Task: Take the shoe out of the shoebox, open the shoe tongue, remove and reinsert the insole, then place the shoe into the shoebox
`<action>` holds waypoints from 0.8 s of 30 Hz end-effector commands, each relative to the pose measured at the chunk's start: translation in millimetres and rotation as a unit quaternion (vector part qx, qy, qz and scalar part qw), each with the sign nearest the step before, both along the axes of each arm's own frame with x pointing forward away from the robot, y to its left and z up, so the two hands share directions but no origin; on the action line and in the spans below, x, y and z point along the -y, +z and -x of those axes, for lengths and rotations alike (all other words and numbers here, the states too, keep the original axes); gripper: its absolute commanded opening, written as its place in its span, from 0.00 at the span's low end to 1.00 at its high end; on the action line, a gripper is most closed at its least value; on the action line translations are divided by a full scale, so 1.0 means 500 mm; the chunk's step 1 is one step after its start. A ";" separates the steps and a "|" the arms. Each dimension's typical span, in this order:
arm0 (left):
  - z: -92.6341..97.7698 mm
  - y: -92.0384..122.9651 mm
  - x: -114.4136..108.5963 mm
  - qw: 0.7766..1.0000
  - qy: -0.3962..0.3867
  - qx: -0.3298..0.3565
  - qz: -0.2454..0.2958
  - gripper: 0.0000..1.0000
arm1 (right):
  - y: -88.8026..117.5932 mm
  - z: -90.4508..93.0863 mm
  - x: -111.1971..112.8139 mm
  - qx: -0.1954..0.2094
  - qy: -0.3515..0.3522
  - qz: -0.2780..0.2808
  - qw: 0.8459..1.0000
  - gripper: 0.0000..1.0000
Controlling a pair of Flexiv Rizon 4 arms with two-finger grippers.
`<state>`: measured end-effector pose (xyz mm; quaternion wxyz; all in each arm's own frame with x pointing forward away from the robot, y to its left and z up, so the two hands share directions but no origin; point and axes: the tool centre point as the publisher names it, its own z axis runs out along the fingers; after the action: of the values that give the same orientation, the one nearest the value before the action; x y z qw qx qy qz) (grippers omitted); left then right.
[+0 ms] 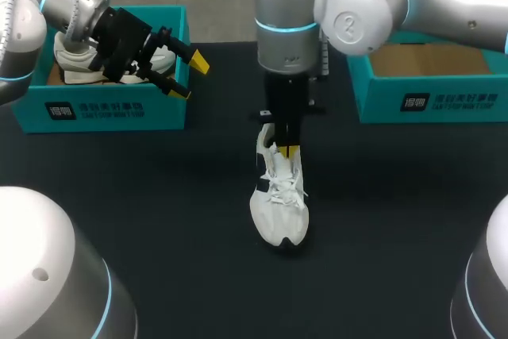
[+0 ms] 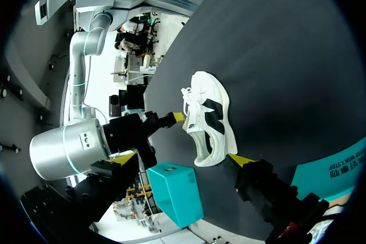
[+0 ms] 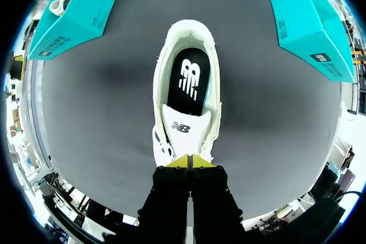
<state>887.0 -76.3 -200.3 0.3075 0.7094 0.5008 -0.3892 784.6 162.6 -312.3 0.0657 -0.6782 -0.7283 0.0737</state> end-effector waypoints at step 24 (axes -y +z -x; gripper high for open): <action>0.000 0.000 0.000 1.000 0.000 0.001 -0.002 1.00 | 0.000 -0.030 -0.006 0.029 0.029 -0.026 0.999 0.00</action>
<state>887.0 -76.3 -200.3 0.3075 0.7094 0.5008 -0.3892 805.8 170.0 -313.7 0.0655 -0.6585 -0.7480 0.0503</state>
